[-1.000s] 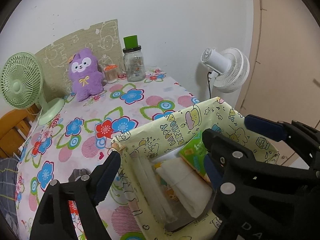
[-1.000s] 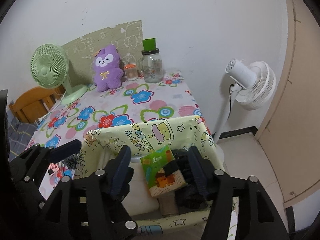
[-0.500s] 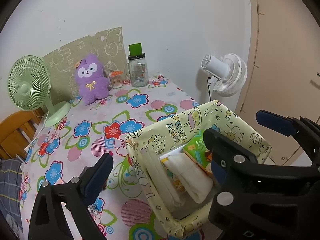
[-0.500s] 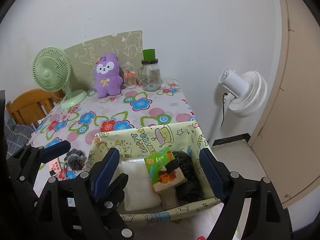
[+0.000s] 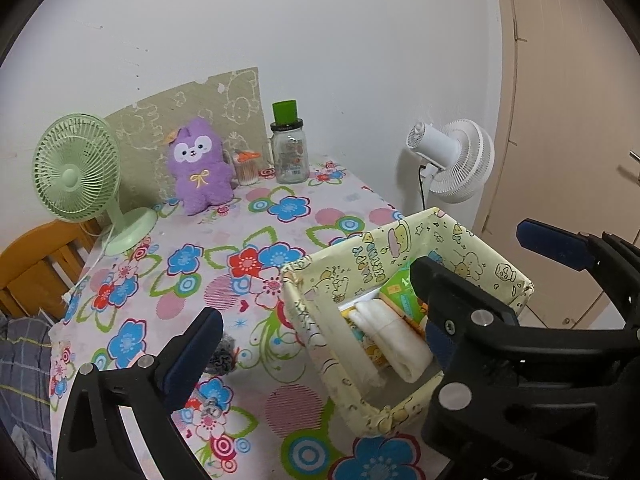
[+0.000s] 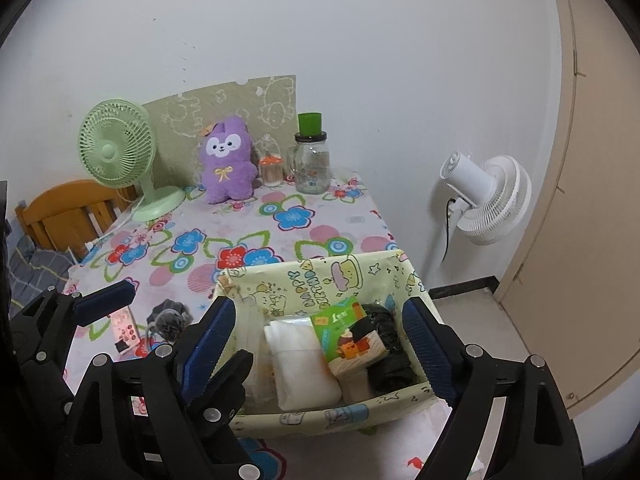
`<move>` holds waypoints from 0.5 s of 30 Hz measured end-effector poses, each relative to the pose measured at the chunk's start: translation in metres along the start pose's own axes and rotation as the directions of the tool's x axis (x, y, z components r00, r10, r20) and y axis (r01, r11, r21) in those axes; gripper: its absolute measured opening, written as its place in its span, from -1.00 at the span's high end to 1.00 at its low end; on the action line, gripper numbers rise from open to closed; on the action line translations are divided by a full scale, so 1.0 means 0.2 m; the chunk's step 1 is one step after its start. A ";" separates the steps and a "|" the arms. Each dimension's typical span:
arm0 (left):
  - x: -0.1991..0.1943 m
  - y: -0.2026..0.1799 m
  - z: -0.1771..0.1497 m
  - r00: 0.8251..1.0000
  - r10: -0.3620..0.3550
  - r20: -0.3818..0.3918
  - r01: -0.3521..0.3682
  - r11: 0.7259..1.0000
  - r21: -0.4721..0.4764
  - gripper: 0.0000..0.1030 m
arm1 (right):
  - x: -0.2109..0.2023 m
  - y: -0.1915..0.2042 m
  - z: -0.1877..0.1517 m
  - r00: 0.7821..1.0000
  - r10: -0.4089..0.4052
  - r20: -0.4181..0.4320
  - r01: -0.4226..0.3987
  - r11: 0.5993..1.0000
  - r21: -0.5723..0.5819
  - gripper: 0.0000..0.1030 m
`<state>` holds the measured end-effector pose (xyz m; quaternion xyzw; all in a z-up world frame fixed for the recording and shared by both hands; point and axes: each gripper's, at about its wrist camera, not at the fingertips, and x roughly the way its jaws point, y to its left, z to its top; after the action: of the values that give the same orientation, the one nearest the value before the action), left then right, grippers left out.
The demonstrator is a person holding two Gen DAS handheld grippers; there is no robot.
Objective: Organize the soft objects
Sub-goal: 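Withdraw both grippers from the basket toward the gray sock and pink pack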
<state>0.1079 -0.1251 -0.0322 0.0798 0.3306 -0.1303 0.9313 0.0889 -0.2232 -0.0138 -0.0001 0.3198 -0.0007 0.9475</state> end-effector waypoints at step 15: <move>-0.14 0.14 -0.03 0.999 0.013 0.039 -0.013 1.000 -0.002 -0.99 | -0.11 0.17 0.02 1.000 0.001 0.031 -0.001 1.000 -0.014 -0.70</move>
<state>0.0916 -0.0918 -0.0175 0.0786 0.3120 -0.1254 0.9385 0.0738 -0.1896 0.0020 -0.0064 0.3050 0.0018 0.9523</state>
